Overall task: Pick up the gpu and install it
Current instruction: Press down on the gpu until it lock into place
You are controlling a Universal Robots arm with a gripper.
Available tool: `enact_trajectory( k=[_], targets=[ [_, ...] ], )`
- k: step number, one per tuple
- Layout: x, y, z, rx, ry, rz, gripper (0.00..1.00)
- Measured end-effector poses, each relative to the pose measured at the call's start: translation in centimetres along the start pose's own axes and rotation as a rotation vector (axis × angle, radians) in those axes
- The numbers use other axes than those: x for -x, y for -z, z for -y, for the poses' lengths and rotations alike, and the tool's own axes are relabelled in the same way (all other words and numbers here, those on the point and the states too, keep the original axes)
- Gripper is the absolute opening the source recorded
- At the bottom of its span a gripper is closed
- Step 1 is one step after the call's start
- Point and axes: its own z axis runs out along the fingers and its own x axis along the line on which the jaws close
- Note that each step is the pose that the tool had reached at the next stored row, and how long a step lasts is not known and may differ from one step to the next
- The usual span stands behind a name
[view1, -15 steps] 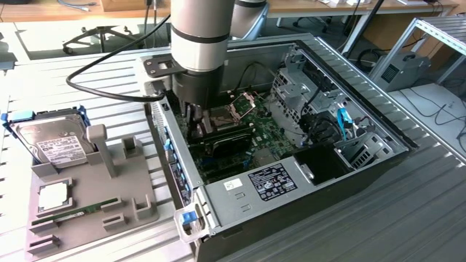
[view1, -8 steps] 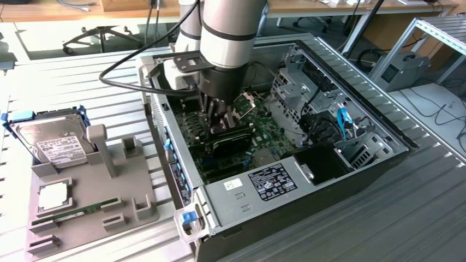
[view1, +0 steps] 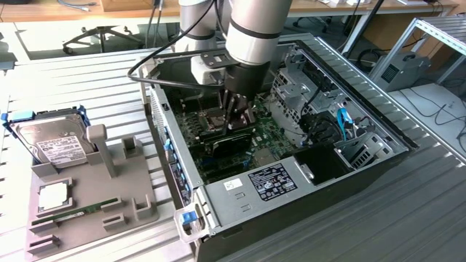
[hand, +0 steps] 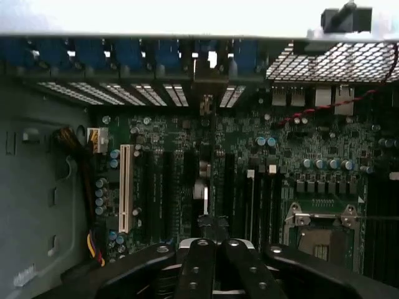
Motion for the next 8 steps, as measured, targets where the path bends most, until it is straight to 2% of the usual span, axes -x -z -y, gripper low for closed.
enact_trajectory(
  k=[2, 8],
  targets=[
    [-0.02, 0.01, 0.35, 0.0015, 0.0, 0.0001, 0.11],
    [-0.01, 0.02, 0.42, 0.0017, 0.0, 0.0001, 0.11]
  ],
)
